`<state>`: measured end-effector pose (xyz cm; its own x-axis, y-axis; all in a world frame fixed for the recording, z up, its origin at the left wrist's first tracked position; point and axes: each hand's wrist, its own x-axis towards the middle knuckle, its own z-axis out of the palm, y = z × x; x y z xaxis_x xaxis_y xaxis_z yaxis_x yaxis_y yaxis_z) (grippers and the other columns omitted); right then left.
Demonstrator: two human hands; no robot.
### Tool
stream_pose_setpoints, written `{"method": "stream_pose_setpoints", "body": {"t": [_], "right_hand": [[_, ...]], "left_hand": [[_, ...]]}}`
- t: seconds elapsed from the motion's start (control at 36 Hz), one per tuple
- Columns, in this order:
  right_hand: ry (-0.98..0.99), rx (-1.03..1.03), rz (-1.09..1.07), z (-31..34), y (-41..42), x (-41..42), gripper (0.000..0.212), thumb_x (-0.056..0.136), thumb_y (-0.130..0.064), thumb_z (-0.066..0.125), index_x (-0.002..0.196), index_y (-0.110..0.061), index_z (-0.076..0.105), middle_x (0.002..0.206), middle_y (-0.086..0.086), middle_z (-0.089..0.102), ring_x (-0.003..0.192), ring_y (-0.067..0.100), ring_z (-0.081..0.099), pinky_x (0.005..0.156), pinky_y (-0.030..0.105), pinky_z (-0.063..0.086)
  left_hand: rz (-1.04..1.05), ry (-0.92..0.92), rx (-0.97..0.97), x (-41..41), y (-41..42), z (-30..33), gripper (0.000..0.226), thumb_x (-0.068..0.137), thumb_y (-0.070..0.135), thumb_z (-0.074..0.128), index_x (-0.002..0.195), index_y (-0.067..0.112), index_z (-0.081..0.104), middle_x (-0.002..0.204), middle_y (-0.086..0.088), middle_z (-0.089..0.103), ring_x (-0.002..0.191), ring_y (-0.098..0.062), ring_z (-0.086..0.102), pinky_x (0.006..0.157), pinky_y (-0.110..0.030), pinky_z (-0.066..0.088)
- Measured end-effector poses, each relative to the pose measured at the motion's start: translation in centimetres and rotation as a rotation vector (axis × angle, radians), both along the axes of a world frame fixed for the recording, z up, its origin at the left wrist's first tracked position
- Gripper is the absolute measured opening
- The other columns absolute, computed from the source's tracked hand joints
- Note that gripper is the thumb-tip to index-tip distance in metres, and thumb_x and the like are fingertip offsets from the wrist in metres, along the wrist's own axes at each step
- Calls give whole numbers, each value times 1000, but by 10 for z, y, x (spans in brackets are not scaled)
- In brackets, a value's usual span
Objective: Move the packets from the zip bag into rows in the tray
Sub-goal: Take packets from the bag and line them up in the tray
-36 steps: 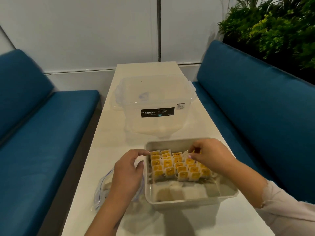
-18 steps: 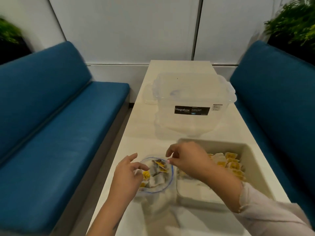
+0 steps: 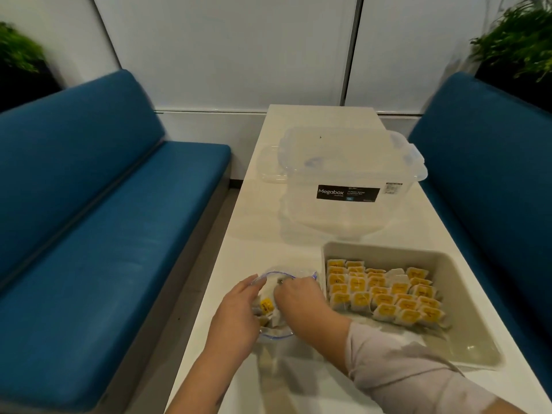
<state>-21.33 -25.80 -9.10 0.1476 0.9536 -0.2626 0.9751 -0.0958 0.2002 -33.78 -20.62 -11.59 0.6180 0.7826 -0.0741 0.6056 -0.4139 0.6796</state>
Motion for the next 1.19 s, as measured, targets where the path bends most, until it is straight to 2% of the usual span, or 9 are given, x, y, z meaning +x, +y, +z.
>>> {"method": "stream_pose_setpoints", "body": {"t": [0.25,0.42,0.56,0.64,0.72,0.83,0.94,1.08,1.19], "right_hand": [[127,81,-105,3,0,5,24,88,2,50,105,-9,63,104,10,67,96,31,64,74,34,45],[452,212,-312,26,-2,15,26,87,-21,54,109,-29,66,110,-3,66,103,20,60,78,26,44],[702,284,-464,42,-6,24,24,79,-16,56,88,-30,73,80,-11,65,80,11,63,67,23,50],[839,310,-525,48,-6,30,18,76,-14,60,77,-28,72,64,-12,61,60,7,60,55,19,47],[1025,350,-623,54,-8,35,14,75,-8,64,76,-20,72,59,-7,61,48,3,54,45,12,39],[1196,413,-719,60,-9,40,9,74,-6,67,73,-11,74,63,-5,66,56,10,54,53,24,47],[1327,425,-793,69,-13,43,9,82,-11,64,77,-7,71,69,2,70,32,7,28,36,16,24],[1399,430,-851,77,-14,46,22,85,-13,57,92,3,70,83,12,74,37,12,23,38,20,22],[1362,440,-823,82,-16,49,16,80,-5,55,85,-3,70,76,11,71,35,9,33,39,21,29]], "left_hand": [[-19,34,39,0,5,2,70,80,-3,53,138,34,44,147,15,35,132,-5,37,99,-15,31],[-32,18,2,1,6,9,65,79,-1,61,133,33,49,150,15,30,131,-4,38,93,-11,33],[-65,-38,10,6,0,21,61,79,11,68,129,40,51,153,16,24,136,-6,32,102,-17,30],[-113,-11,33,9,-3,29,67,79,18,69,137,38,41,155,16,17,144,-7,11,119,-37,8],[-174,-44,59,13,-7,33,76,80,24,70,143,36,31,152,22,14,145,-4,2,118,-32,0],[-185,-119,108,20,-13,31,79,81,23,71,146,28,26,141,29,20,139,4,18,110,-7,14],[-100,-247,136,24,-16,31,56,89,11,61,141,23,41,136,15,48,118,5,44,94,6,24],[-50,-358,82,28,-15,41,37,94,8,51,125,27,58,110,18,62,94,14,54,80,3,37],[-12,-463,-196,29,-15,48,19,95,13,50,98,28,62,91,17,68,89,-2,65,81,-16,51]]}}
